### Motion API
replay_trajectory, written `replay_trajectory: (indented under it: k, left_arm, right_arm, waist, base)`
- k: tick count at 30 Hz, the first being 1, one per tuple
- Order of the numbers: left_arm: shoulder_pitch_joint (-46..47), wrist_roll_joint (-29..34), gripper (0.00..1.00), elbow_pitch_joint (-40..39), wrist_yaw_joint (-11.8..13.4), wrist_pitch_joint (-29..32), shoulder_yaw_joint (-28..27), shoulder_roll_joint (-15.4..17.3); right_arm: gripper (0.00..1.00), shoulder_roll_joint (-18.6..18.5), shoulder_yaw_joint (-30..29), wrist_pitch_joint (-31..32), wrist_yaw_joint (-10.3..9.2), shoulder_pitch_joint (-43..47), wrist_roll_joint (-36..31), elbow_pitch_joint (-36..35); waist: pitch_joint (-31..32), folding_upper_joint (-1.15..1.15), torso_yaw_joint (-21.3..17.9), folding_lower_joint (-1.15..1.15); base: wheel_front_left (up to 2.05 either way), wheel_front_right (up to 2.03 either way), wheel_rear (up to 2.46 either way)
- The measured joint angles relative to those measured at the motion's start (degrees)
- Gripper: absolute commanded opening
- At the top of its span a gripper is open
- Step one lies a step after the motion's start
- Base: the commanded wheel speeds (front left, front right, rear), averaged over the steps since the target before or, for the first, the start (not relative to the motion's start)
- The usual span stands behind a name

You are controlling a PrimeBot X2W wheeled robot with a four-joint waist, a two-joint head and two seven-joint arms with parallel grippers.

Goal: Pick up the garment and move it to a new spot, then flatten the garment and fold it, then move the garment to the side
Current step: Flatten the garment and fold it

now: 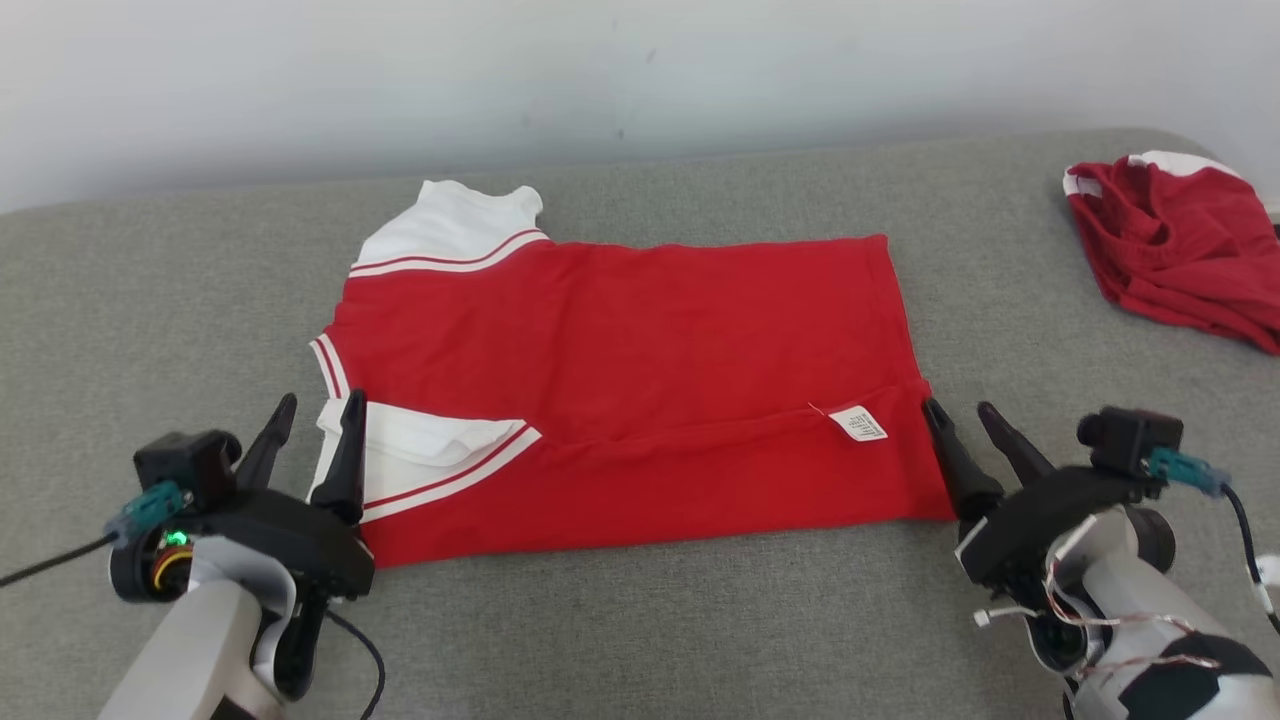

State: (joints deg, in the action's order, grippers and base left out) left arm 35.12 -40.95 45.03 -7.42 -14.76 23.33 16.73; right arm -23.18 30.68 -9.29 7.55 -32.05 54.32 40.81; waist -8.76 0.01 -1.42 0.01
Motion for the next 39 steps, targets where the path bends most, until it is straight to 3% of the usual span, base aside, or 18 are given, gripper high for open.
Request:
replay_trajectory:
  k: [12, 27, 29, 30, 31, 32, 33, 34, 39]
  left_arm:
    - [-17.3, 3.2, 1.00, -9.1, 0.4, -0.3, -8.5, -1.9]
    - [-15.7, 6.4, 1.00, -2.9, 0.4, -0.3, -11.7, -5.6]
    - [-15.0, 6.6, 1.00, -2.1, 0.3, -0.3, -12.0, -6.2]
    - [-14.8, 6.7, 1.00, -1.8, 0.3, -0.3, -12.2, -6.4]
    - [-14.5, 6.7, 0.87, -1.3, 0.3, -0.3, -12.2, -6.7]
    - [-14.4, 6.7, 0.44, -0.9, 0.3, -0.3, -12.2, -6.9]
    - [-14.2, 6.8, 0.08, -0.5, 0.3, -0.3, -12.2, -7.2]
    - [-14.0, 7.0, 0.00, -0.2, 0.3, -0.3, -12.1, -7.4]
    - [-14.7, 6.4, 0.00, -2.1, 0.0, -0.3, -13.2, -8.1]
  right_arm:
    - [1.00, -1.9, -0.2, -4.8, 0.00, 9.9, 1.3, -1.6]
    - [1.00, 0.9, 1.1, -5.0, 0.00, 7.2, -1.6, 3.4]
    - [0.47, 1.4, 1.5, -5.0, 0.00, 6.8, -1.6, 4.1]
    - [0.25, 1.5, 1.6, -5.0, 0.00, 6.6, -1.6, 4.4]
    - [0.00, 1.6, 1.7, -5.0, 0.00, 6.3, -1.6, 4.6]
    - [0.00, 1.7, 1.8, -5.0, 0.00, 6.1, -1.6, 4.8]
    - [0.00, 1.8, 1.9, -5.0, 0.00, 6.0, -1.6, 5.0]
    - [0.00, 2.1, 2.0, -5.1, 0.00, 6.0, -1.6, 5.1]
    - [0.00, 2.1, 1.3, -5.4, 0.00, 7.0, -0.5, 4.4]
  waist:
    - [2.0, 0.00, 1.5, -0.01]
    - [0.7, 0.00, 1.9, -0.01]
    - [0.5, 0.00, 2.0, -0.01]
    - [0.4, 0.00, 2.0, -0.01]
    - [0.4, 0.00, 2.1, -0.01]
    - [0.4, 0.00, 2.1, -0.01]
    - [0.4, 0.00, 2.1, -0.01]
    - [0.4, 0.00, 2.1, -0.01]
    - [1.7, -0.01, 2.2, -0.01]
  base:
    - [0.00, 0.00, 0.00]
    - [0.00, 0.00, 0.00]
    - [0.00, 0.00, 0.00]
    - [0.00, 0.00, 0.00]
    - [0.00, 0.00, 0.00]
    - [0.00, 0.00, 0.00]
    - [0.00, 0.00, 0.00]
    - [0.00, 0.00, 0.00]
    - [0.00, 0.00, 0.00]
